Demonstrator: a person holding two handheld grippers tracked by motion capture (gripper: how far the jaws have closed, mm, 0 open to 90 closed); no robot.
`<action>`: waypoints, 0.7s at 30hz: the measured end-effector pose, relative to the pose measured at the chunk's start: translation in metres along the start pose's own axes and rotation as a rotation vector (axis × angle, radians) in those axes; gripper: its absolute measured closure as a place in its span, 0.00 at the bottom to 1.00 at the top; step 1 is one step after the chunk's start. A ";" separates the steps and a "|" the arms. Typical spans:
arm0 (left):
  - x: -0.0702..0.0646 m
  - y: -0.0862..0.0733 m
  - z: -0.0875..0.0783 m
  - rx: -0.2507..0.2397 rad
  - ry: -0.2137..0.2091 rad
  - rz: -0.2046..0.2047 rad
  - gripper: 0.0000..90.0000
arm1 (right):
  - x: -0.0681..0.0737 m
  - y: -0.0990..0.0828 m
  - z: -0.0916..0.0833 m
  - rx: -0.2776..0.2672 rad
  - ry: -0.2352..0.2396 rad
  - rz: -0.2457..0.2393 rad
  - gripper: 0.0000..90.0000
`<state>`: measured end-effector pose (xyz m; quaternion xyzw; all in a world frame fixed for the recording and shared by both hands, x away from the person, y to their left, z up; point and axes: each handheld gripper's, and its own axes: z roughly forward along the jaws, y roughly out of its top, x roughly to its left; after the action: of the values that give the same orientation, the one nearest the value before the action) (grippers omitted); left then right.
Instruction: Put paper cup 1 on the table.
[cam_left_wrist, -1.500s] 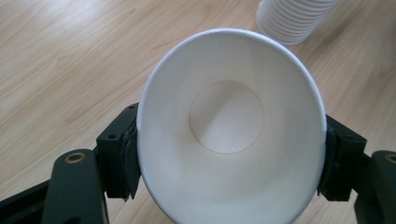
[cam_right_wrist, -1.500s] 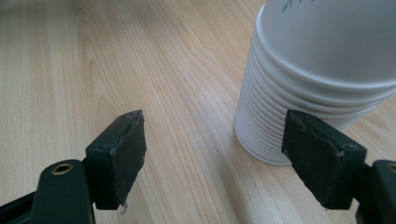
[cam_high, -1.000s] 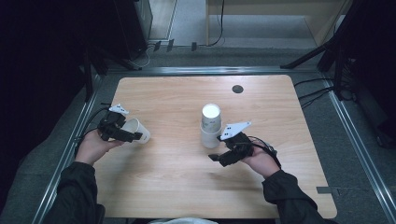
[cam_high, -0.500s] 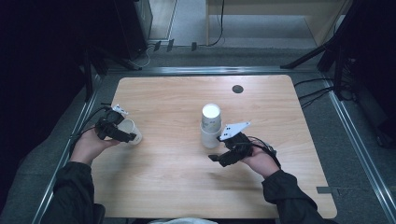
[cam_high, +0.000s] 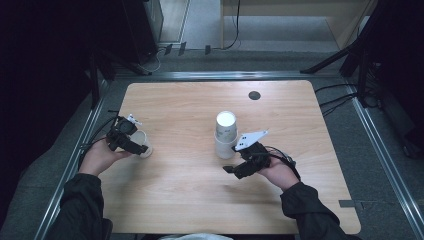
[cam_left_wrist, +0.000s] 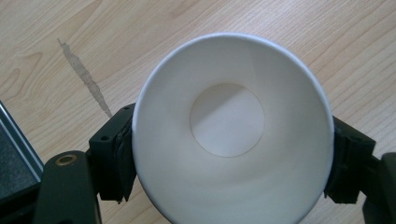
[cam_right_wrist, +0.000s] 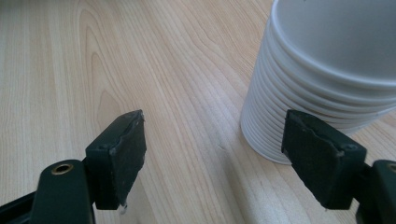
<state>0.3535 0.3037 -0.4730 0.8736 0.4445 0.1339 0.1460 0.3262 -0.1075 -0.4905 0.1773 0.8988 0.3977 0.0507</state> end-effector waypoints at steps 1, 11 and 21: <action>0.000 0.000 0.000 0.001 -0.001 0.000 0.23 | 0.000 0.000 0.000 0.000 0.000 0.000 0.24; -0.001 0.001 0.002 0.000 -0.021 -0.011 0.15 | 0.000 0.000 -0.001 -0.013 0.006 -0.008 0.26; 0.002 0.000 -0.022 -0.085 -0.063 -0.035 0.14 | -0.002 -0.001 -0.004 -0.028 0.019 -0.008 0.26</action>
<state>0.3466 0.3089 -0.4523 0.8625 0.4490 0.1225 0.1990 0.3269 -0.1114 -0.4892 0.1690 0.8943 0.4118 0.0463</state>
